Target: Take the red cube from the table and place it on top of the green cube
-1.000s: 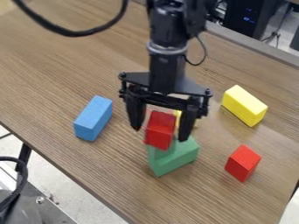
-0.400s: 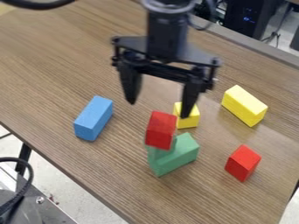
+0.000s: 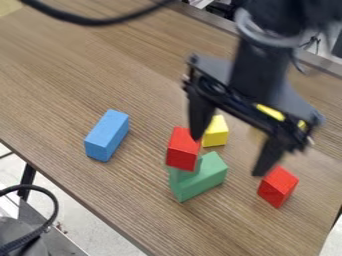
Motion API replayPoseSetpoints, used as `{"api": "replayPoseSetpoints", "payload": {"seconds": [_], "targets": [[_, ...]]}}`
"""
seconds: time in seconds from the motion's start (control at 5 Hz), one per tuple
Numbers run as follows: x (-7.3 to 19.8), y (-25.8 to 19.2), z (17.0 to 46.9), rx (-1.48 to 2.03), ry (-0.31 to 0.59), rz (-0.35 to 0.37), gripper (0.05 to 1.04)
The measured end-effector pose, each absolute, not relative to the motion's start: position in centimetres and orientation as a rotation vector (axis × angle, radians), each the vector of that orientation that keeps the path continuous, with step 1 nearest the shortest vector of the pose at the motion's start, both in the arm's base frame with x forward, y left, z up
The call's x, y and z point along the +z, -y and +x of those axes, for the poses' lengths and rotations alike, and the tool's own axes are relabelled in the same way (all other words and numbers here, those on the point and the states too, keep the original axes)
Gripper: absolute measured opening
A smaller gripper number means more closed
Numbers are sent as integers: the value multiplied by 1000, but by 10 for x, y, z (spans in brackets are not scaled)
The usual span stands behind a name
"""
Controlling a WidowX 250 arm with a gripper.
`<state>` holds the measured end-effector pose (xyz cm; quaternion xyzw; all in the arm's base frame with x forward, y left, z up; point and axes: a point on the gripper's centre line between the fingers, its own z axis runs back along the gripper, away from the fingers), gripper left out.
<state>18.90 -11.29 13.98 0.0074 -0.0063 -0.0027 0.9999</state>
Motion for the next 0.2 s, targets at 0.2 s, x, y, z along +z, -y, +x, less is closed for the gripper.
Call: {"api": "replayPoseSetpoints", "payload": {"seconds": [0.2], "targets": [[138,122,185,-48,-4,-25,999]]}}
